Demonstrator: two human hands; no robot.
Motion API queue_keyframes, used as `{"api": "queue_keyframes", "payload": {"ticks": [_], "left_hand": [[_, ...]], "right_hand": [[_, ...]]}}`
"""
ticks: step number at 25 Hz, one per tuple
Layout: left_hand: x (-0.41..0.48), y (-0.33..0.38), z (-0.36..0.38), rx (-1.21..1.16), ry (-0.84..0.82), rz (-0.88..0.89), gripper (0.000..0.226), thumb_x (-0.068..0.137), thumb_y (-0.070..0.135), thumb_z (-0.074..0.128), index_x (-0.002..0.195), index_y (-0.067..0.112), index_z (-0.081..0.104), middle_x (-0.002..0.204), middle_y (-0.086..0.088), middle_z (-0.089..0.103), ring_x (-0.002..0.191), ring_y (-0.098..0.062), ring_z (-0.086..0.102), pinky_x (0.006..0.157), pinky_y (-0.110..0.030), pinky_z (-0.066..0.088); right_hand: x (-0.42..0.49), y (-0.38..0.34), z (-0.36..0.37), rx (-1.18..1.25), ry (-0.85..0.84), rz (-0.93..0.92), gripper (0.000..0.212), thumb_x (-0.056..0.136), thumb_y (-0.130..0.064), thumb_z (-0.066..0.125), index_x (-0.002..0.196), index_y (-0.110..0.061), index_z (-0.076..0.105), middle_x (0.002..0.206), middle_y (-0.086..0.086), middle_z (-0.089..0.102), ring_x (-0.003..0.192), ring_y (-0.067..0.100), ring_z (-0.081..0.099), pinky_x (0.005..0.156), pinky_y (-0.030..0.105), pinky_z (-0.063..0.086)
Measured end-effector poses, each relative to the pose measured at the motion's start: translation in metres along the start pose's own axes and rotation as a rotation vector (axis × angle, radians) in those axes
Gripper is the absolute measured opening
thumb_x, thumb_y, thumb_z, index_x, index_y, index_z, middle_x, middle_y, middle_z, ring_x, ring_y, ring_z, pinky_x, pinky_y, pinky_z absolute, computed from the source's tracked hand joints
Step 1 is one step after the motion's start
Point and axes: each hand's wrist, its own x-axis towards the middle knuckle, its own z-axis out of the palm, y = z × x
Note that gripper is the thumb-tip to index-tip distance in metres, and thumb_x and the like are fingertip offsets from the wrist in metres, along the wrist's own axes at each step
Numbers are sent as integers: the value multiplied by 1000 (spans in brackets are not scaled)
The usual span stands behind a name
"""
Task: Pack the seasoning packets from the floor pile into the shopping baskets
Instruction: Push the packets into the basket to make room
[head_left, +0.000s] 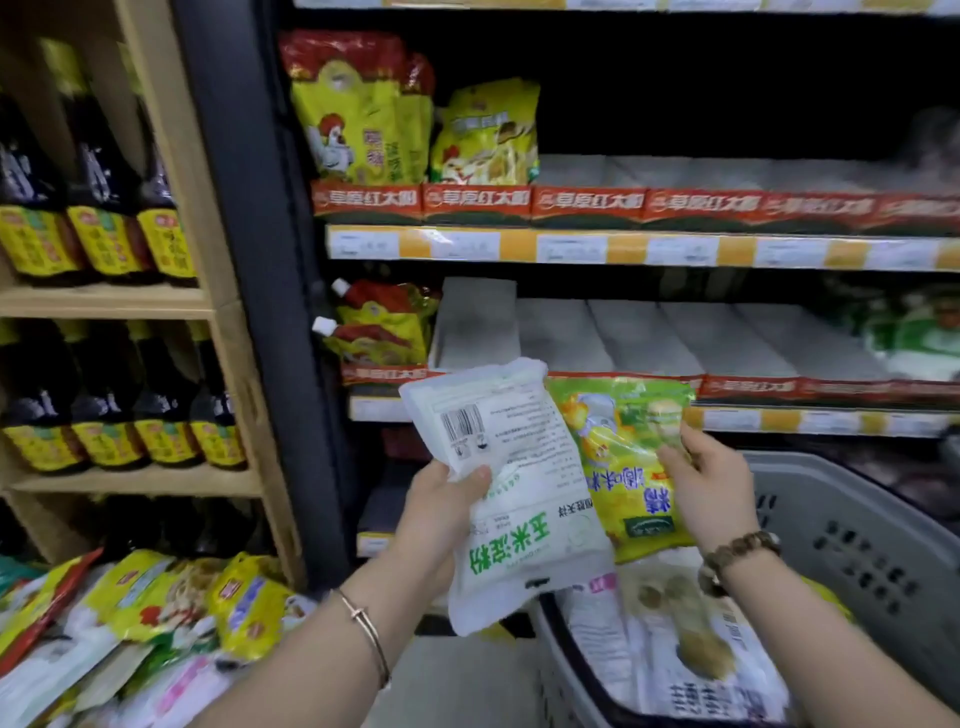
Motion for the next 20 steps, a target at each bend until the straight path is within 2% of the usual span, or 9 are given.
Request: {"api": "queue_keyframes", "payload": {"ticks": [1, 2, 4, 6, 9, 13, 17, 19, 20], "left_hand": [[4, -9, 13, 8, -15, -25, 23, 96, 5, 50, 115, 11, 61, 106, -11, 71, 94, -32, 69, 81, -49, 55], [9, -19, 24, 25, -22, -46, 22, 96, 4, 51, 113, 12, 61, 106, -11, 71, 93, -32, 69, 80, -48, 56], [19, -37, 46, 51, -12, -83, 17, 95, 2, 52, 104, 12, 62, 100, -11, 72, 88, -30, 69, 74, -42, 57], [31, -55, 66, 67, 15, -121, 16, 94, 0, 52, 94, 13, 62, 93, -9, 70, 83, -27, 68, 70, -36, 55], [50, -79, 86, 87, 28, -169, 20, 94, -3, 50, 91, 13, 60, 91, -8, 68, 83, -28, 66, 70, -37, 54], [75, -113, 94, 174, 65, -239, 19, 94, -5, 49, 96, 11, 59, 96, -11, 67, 91, -33, 65, 81, -43, 53], [101, -139, 94, 269, 117, -304, 21, 92, -7, 46, 106, 6, 56, 98, -14, 63, 96, -32, 62, 89, -44, 51], [115, -143, 92, 484, 151, -309, 22, 94, -6, 44, 110, 4, 54, 94, -13, 60, 94, -28, 58, 82, -33, 48], [121, -145, 91, 650, 162, -319, 24, 95, -3, 43, 115, 1, 55, 101, -15, 61, 98, -29, 58, 83, -33, 46]], "right_hand": [[1, 17, -12, -41, 13, 48, 13, 89, -6, 57, 95, -2, 68, 72, 1, 63, 68, 18, 51, 60, 13, 36], [2, 34, -22, -78, 34, 95, 25, 90, -8, 57, 113, -1, 64, 95, 6, 69, 82, 17, 57, 71, 15, 39], [0, 64, -36, -135, 76, 144, 36, 91, -11, 56, 127, -2, 56, 121, 11, 62, 98, 17, 57, 84, 22, 38], [-1, 90, -43, -179, 89, 198, 36, 92, -12, 55, 128, -3, 55, 123, 14, 61, 97, 20, 58, 82, 26, 39], [2, 120, -40, -199, 58, 325, 38, 94, -14, 52, 131, -5, 51, 129, 14, 56, 112, 28, 56, 92, 34, 42], [14, 139, -35, -205, 45, 380, 41, 96, -14, 48, 136, -6, 45, 139, 11, 48, 122, 28, 49, 99, 36, 39], [22, 152, -30, -328, -96, 429, 43, 97, -13, 44, 140, -15, 40, 142, 6, 44, 86, 20, 55, 82, 37, 49], [25, 157, -30, -386, -138, 451, 44, 97, -12, 44, 140, -17, 41, 143, 7, 44, 88, 18, 52, 92, 41, 46], [27, 160, -30, -411, -165, 458, 44, 96, -11, 44, 140, -18, 41, 143, 7, 44, 95, 21, 54, 96, 42, 44]]}}
